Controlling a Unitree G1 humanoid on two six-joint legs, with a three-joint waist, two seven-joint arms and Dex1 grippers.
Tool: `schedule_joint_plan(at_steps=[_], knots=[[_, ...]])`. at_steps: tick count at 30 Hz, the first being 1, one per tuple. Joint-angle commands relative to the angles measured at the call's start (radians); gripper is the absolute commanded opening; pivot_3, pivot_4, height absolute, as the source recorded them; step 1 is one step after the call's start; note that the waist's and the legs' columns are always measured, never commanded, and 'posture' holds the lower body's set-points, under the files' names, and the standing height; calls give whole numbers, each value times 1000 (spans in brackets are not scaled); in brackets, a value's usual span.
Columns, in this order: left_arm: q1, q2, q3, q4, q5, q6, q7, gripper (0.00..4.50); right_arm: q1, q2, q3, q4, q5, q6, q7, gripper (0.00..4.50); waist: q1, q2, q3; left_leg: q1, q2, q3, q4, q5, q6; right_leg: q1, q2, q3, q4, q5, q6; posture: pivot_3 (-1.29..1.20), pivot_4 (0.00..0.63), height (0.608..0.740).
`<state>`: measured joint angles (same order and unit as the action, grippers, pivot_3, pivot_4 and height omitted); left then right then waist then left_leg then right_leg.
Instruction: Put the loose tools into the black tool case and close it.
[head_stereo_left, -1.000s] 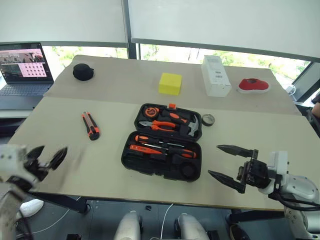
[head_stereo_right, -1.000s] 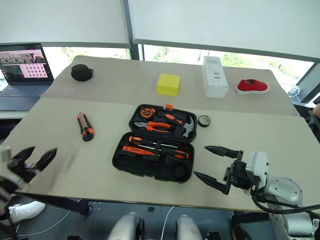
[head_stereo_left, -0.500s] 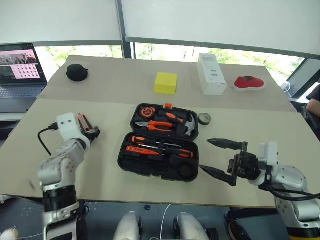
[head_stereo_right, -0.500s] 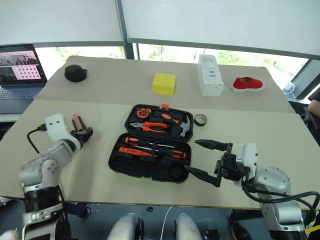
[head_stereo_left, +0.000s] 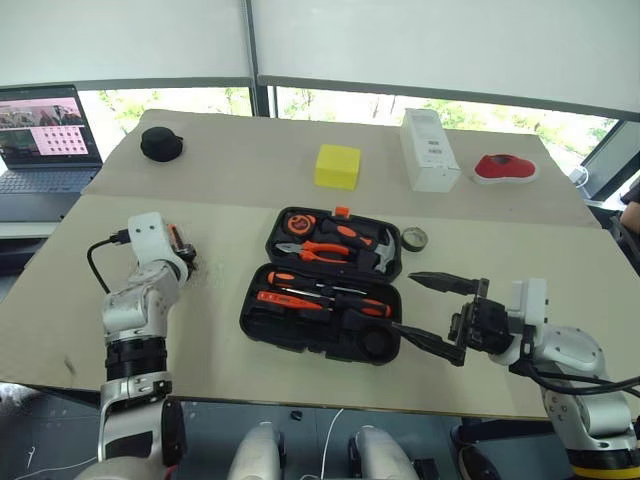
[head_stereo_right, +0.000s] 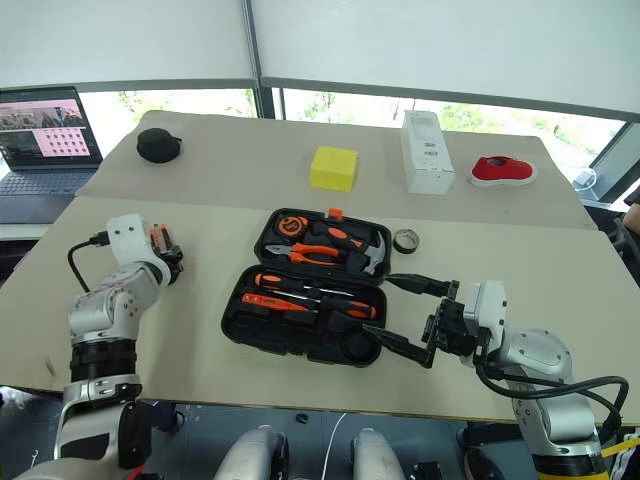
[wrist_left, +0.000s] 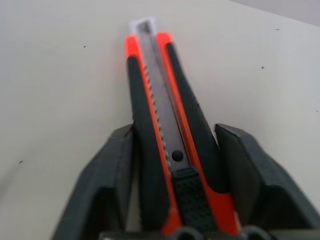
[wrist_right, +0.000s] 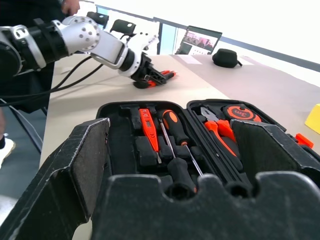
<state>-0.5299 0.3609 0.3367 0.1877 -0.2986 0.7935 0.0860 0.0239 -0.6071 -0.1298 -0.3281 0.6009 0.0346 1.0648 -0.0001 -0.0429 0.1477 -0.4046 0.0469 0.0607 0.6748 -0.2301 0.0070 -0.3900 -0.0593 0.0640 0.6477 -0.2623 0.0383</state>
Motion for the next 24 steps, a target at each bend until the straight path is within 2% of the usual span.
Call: schedule_joint_plan(at_steps=[1,3,6,8,11,13,16,20,24], knots=[[55,8,31,-80,-41,-52,-92,1747,21,-13,-34,-49,8,1,-11,4500,-1,0,0,0,0,0,0,0,0,0,0,0,0,0,0,0,150,740],[71,16,56,-142,-101,-190,-234,1747,33,-21,-48,-64,13,5,-18,4500,-3,0,0,0,1,0,-1,0,0,-1,0,0,0,0,0,0,150,740],[126,109,7,-273,-257,-258,-659,1747,60,-43,-84,-90,28,19,-26,4500,-4,-2,2,-4,1,1,-1,0,0,-4,0,0,0,0,-1,0,150,740],[134,160,-9,-309,-313,-256,-797,1747,84,-61,-108,-107,39,32,-27,4500,-1,-2,2,-7,1,1,-1,0,-1,-7,0,-1,0,0,-1,0,150,740],[110,278,-170,-314,-286,-342,-1124,1747,165,-105,-162,-136,49,51,3,4500,6,-1,2,-7,1,2,-1,0,-1,-6,-1,-1,-1,0,-1,0,150,740],[85,293,-243,-341,-335,-350,-1283,1747,220,-126,-181,-152,43,51,24,4500,12,1,2,-5,0,7,-2,0,0,-4,0,-1,-2,0,-1,0,150,740],[22,341,-369,-283,-242,-421,-1437,1747,270,-141,-187,-180,30,46,34,4500,11,0,2,-5,1,7,-1,0,0,-3,0,-1,-4,-1,-1,0,150,740],[-51,357,-542,-135,-62,-703,-1651,1747,297,-136,-186,-203,22,47,20,4500,2,1,2,-5,2,7,-1,0,0,-4,3,0,-4,-1,-2,0,150,740],[-107,375,-630,-31,20,-821,-1700,1747,311,-132,-197,-218,25,53,6,4500,-1,1,2,-6,1,7,-1,0,0,-4,3,1,-4,-1,-2,0,150,740]])
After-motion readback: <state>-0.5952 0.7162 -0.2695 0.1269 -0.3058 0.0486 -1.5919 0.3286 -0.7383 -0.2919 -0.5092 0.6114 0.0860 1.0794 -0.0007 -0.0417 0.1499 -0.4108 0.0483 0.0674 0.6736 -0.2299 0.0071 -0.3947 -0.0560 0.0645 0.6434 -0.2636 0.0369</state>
